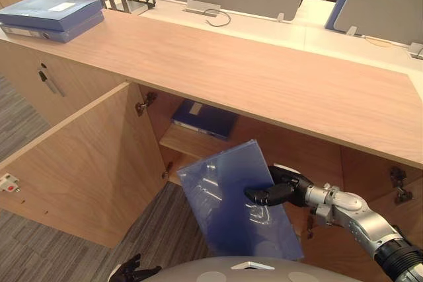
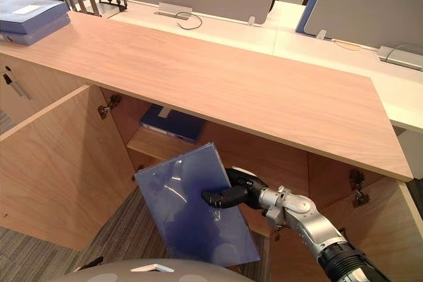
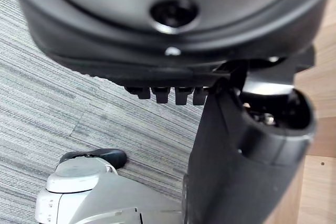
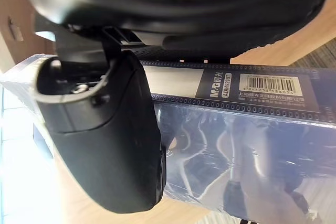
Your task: Walk over to the cabinet, pick up the folder, carry it to the office cabinet, place the folder inside the office cabinet, then close the office cabinet door
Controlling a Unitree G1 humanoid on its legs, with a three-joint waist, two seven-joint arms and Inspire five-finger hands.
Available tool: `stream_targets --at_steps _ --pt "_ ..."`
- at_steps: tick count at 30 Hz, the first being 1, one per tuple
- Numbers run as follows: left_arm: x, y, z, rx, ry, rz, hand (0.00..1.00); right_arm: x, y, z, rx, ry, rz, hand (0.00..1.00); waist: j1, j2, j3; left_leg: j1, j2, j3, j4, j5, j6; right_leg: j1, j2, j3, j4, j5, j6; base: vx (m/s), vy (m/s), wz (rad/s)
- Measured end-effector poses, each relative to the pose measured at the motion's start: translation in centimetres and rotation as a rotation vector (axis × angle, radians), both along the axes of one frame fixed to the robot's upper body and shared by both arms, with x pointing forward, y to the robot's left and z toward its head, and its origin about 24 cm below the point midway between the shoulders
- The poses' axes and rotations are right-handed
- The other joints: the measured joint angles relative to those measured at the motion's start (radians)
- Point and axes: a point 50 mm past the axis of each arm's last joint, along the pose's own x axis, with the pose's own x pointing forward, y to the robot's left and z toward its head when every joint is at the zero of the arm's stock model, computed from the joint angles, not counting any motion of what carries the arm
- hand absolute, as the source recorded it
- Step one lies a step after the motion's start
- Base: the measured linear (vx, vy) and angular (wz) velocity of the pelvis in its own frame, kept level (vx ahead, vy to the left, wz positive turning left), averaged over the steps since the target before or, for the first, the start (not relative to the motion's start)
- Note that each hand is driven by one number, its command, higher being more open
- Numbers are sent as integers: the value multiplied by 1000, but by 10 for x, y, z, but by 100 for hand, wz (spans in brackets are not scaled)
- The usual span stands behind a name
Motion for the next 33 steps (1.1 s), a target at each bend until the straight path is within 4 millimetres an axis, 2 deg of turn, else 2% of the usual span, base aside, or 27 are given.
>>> stream_targets --at_steps 11,18,23,25,33 --pt "1 -3 -1 -13 -1 4 100 -17 -16 -31 102 121 -320 0 -4 15 11 0 -1 -10 -3 4 -2 -3 -4 -6 16 -10 0 -4 -6 2" --pt "1 -4 -1 -20 4 17 100 -29 -18 -48 164 165 -485 0 -7 23 10 0 -3 -8 -4 5 -2 -6 -4 -5 18 -11 0 0 0 0" --pt "0 -5 -2 -14 8 24 100 -40 -17 -58 257 195 -652 0 -15 26 9 0 -5 -7 -12 10 -1 -11 -5 -3 19 -10 0 0 0 0" --pt "-2 -6 -2 -9 14 29 100 -40 -15 -59 298 193 -716 0 -32 29 10 0 -7 -7 -20 17 0 -16 -7 -2 20 -10 1 0 0 0" --pt "-3 -11 -4 11 15 55 100 -47 -4 -67 524 180 -1014 0 -34 36 6 1 -9 1 -20 17 0 -19 -6 10 19 -8 4 -7 -15 -2"
